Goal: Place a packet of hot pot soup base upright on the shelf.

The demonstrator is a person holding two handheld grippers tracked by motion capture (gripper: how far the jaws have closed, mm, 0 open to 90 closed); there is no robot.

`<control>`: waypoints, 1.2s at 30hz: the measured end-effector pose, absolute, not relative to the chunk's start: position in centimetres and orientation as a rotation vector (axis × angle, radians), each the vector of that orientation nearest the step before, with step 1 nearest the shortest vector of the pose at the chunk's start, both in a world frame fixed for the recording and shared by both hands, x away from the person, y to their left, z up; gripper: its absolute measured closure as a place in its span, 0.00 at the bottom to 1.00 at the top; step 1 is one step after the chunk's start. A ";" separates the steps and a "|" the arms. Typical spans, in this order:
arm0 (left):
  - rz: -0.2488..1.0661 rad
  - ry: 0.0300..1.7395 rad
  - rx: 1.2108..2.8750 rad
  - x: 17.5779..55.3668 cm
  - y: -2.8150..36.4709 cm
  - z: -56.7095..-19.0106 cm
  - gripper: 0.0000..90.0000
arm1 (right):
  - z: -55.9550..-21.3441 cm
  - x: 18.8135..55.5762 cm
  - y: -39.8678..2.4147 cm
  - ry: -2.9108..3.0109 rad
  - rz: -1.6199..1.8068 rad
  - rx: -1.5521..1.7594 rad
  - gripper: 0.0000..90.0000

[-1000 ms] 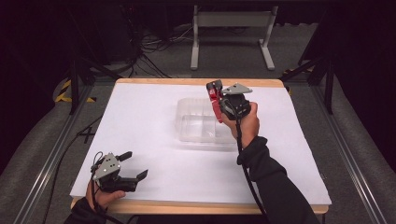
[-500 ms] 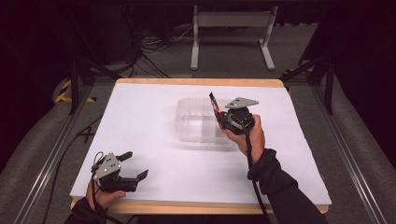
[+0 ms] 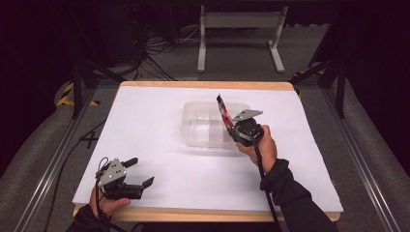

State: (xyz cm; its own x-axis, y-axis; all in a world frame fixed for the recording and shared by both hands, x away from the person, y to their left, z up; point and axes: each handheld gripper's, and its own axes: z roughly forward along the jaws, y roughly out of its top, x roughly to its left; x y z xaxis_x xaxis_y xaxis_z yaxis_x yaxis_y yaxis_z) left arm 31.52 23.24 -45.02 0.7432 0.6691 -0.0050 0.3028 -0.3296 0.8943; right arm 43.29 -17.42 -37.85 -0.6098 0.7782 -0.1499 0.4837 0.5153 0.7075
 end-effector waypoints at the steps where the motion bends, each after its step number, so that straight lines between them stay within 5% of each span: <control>1: 0.451 0.738 1.929 31.5 23.2 -45.0 0.12 | -38.2 43.4 -17.3 2.303 0.841 1.024 0.89; 12: 0.453 0.743 1.926 31.6 23.3 -45.1 0.12 | -39.1 43.8 -17.5 2.310 0.879 1.051 0.76; 36: 0.454 0.755 1.930 31.7 23.4 -45.1 0.12 | -37.8 44.0 -17.6 2.299 0.882 1.010 0.72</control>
State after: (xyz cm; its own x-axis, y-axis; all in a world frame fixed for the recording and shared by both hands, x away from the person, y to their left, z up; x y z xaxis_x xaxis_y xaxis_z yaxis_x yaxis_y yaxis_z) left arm 31.70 23.36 -45.14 0.7376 0.6752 -0.0065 0.3107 -0.3308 0.8911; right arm 43.96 -17.58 -37.82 -0.6150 0.7718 -0.1616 0.4654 0.5207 0.7157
